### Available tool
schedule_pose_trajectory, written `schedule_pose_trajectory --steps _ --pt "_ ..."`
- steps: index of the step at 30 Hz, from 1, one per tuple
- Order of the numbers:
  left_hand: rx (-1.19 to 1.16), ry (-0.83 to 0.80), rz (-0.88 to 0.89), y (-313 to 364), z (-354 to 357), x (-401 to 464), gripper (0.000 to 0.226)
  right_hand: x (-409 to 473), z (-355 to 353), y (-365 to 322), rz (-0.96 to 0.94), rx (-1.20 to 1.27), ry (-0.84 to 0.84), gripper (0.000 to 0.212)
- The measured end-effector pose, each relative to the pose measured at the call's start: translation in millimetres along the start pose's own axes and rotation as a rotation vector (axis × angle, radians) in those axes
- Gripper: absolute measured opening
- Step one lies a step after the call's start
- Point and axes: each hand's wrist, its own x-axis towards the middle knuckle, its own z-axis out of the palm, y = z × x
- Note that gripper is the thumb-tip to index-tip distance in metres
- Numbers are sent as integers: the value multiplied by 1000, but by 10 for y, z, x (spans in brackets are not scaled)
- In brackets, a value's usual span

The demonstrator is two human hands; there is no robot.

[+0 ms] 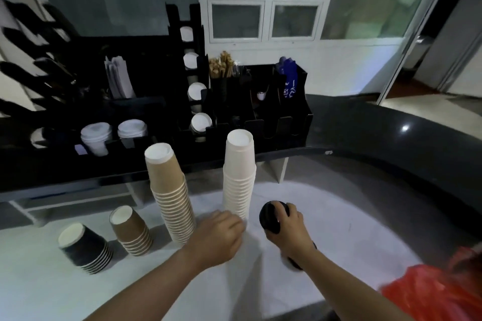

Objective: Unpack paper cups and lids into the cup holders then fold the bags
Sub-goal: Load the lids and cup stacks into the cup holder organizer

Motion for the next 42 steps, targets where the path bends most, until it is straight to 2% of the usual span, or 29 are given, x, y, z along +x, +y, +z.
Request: schedule_pose_trajectory --steps 2,4,7,9,13,15,22,28,31,33,37,42 --pt "60 144 111 -86 -338 235 22 143 -338 -64 -18 36 94 76" --pt "94 275 145 -197 -690 469 17 319 -663 -136 -40 60 174 78" --pt "96 387 74 -408 -1175 809 15 607 -1107 -286 -48 91 255 80" --pt "73 381 2 -582 -1423 1034 15 806 -1344 -370 -59 104 272 81" --pt "53 90 -243 -955 -1662 1499 22 1241 -1688 -439 -116 88 288 80" --pt "60 -74 -311 -1111 -1647 1751 28 1470 -1824 -439 -141 52 282 80" --pt "110 -522 -467 -1546 -1141 2633 48 2184 -2107 -383 -302 -28 177 79" --pt "194 -874 -484 -1871 -737 3016 60 2777 -2102 -408 -429 -205 84 86" --pt "231 -1002 -492 -1927 -593 2957 59 3010 -2040 -406 -448 -281 12 88" --pt "254 -1052 -493 -1946 -556 2917 56 3104 -1982 -404 -464 -360 30 87" --pt "312 -1023 -533 -1983 -581 2957 39 3227 -1936 -466 -549 -501 131 87" --pt "186 -1086 -556 -1912 -639 3017 47 3307 -1919 -536 -507 -566 -95 86"
